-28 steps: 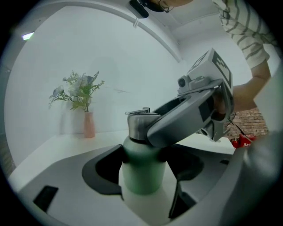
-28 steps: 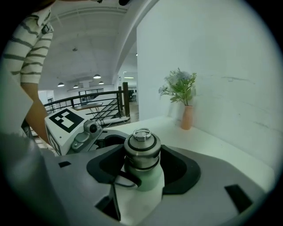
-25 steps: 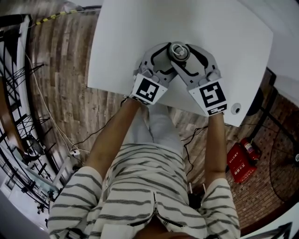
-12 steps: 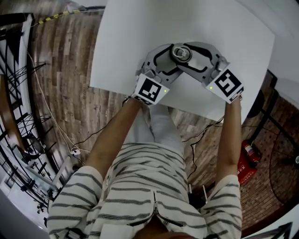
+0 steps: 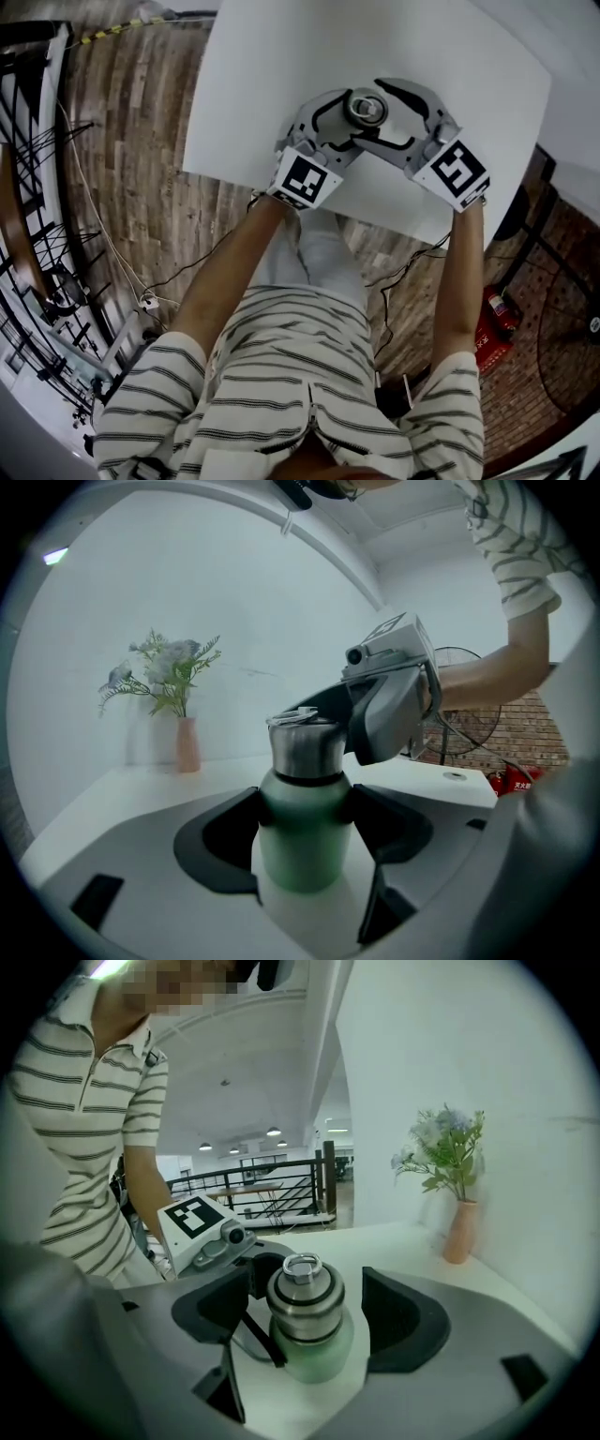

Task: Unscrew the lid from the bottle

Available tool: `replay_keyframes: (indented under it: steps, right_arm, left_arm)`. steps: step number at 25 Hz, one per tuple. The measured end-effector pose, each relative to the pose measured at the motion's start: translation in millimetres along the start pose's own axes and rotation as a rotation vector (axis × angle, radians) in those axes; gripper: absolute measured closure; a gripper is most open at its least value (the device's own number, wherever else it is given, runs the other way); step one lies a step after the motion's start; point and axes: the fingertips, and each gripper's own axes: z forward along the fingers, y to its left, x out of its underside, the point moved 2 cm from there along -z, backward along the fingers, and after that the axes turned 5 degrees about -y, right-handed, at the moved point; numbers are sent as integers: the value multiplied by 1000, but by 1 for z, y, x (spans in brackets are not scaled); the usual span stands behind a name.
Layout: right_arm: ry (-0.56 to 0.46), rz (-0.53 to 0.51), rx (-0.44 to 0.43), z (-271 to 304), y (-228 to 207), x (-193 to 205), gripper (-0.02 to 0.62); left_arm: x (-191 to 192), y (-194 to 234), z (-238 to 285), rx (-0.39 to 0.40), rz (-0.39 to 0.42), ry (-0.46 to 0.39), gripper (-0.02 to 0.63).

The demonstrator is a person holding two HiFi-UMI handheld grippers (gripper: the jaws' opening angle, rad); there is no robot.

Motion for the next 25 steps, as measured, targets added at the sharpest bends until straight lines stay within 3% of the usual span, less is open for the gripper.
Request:
replay_keyframes:
  steps: [3,8,14,18,25]
  right_arm:
    - [-26,23,136,0,-2,-8,222]
    - [-131,192,414,-2,-9,-7,252]
    - [-110,299,674,-5,1,1,267]
    - [-98,334,753,0,4,-1,272]
    - [-92,359,841,2,2,4,348]
  left_arm:
    - [0,-1,-1,-2,-3,2,291]
    - [4,1,-1,-17,-3,5,291]
    - [2,0,-1,-21,-9,3,291]
    - [2,-2,-1,-28,-7,0,291]
    - [3,0,-3,-29,-14,0,291]
